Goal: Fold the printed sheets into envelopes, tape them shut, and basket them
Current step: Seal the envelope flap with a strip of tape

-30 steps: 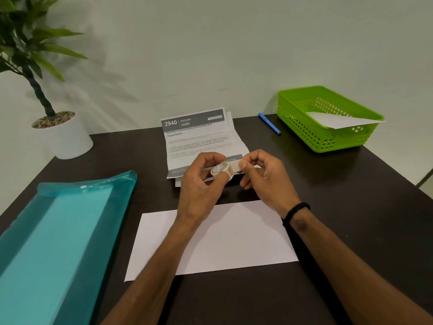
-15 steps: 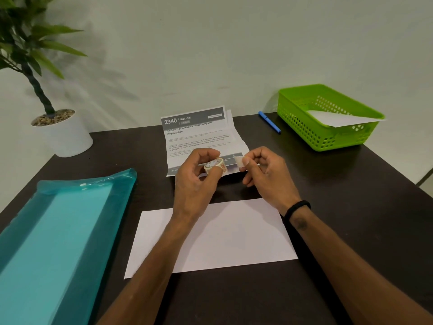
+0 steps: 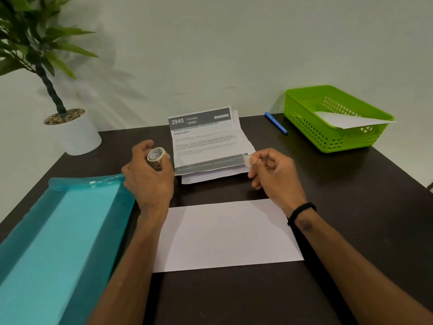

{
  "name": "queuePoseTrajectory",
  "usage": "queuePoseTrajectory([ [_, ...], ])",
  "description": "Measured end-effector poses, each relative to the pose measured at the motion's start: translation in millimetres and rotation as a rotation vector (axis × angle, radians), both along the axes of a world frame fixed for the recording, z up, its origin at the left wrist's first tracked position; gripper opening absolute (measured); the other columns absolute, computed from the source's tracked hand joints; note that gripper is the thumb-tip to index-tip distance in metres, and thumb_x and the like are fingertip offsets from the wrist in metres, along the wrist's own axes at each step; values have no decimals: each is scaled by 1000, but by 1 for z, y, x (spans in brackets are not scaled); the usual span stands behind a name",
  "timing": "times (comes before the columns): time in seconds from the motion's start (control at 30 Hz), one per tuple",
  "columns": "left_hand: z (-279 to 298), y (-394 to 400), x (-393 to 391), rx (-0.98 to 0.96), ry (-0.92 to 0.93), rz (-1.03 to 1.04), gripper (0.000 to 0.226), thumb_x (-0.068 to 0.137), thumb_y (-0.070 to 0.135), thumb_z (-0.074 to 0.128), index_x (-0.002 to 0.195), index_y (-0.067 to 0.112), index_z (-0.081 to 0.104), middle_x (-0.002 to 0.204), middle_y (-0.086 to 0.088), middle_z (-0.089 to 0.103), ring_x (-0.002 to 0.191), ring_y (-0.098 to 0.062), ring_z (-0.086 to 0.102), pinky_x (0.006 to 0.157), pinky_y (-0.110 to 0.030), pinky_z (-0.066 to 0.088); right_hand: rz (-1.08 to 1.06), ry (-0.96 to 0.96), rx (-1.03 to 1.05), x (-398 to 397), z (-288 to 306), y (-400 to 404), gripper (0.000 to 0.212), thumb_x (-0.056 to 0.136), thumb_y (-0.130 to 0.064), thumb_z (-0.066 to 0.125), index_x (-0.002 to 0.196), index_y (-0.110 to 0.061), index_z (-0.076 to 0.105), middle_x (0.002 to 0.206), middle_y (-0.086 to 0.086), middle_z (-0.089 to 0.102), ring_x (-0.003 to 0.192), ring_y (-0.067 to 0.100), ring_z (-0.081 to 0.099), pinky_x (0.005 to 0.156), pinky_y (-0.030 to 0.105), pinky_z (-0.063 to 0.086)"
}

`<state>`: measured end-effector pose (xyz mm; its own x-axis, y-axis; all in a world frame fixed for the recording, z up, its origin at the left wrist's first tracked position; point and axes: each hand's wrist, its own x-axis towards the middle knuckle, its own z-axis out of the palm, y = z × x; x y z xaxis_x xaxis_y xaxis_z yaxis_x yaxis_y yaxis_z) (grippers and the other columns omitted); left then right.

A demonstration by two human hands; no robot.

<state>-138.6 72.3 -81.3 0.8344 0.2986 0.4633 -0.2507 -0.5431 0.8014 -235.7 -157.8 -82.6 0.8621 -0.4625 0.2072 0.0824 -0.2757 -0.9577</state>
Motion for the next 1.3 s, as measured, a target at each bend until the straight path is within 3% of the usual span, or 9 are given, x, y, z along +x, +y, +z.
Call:
queuePoseTrajectory([
  [0.07,-1,4,1,140,61,66,48,94,29,72,137,33,51,128,-1,64,126,-28,50,104,-50,36,-5,-1,-7,-1,0,1,8,104,-24,61,103,-19,68,66,6,71,47,7,54,48,20,47],
  [0.17,-2,7,1,244,119,103,49,94,25,70,138,33,49,129,-5,62,128,-31,47,104,-51,30,-19,7,-87,-1,-1,1,8,104,-27,61,103,-22,67,62,4,70,45,3,53,50,17,43],
  [0.33,-5,5,-1,297,151,97,51,93,20,69,139,32,50,127,-8,63,133,-31,42,108,-53,25,-37,-18,-75,1,-4,-1,6,103,-25,63,101,-21,68,85,0,76,49,6,59,56,24,52],
  [0.43,-8,4,1,326,169,67,53,92,19,71,139,33,50,130,-5,62,140,-28,38,120,-62,8,-53,-35,-92,2,-6,-2,6,102,-24,64,99,-20,69,94,-1,77,51,9,63,58,26,54],
  [0.53,-13,4,3,360,200,47,55,91,19,72,139,34,50,134,-6,59,144,-28,35,120,-67,-5,-56,-54,-98,2,-7,-2,7,102,-24,65,100,-19,69,94,-1,76,52,9,64,56,25,54],
  [0.73,-18,7,8,366,211,32,52,92,23,73,138,34,51,137,-6,59,144,-28,35,120,-68,-6,-52,-47,-103,1,-6,-2,5,100,-22,67,97,-20,71,97,0,76,55,11,66,56,23,54],
  [0.87,-18,7,8,368,226,25,53,93,23,73,140,34,51,141,-7,56,147,-28,33,120,-68,-8,-53,-37,-82,1,-3,-1,3,97,-18,71,95,-16,73,100,0,75,67,14,67,54,17,53],
  [1.0,-15,6,7,387,238,13,61,91,17,74,144,33,49,146,-8,54,152,-29,26,120,-69,-8,-53,-30,-95,1,-4,0,4,95,-20,73,96,-16,73,100,1,75,65,14,68,54,17,53],
  [1.3,-3,5,4,343,109,7,60,91,4,65,144,28,50,144,-7,56,153,-27,24,119,-70,-6,-60,-45,-87,1,-4,-1,20,92,-41,77,91,-21,74,92,-6,77,63,14,69,58,27,58],
])
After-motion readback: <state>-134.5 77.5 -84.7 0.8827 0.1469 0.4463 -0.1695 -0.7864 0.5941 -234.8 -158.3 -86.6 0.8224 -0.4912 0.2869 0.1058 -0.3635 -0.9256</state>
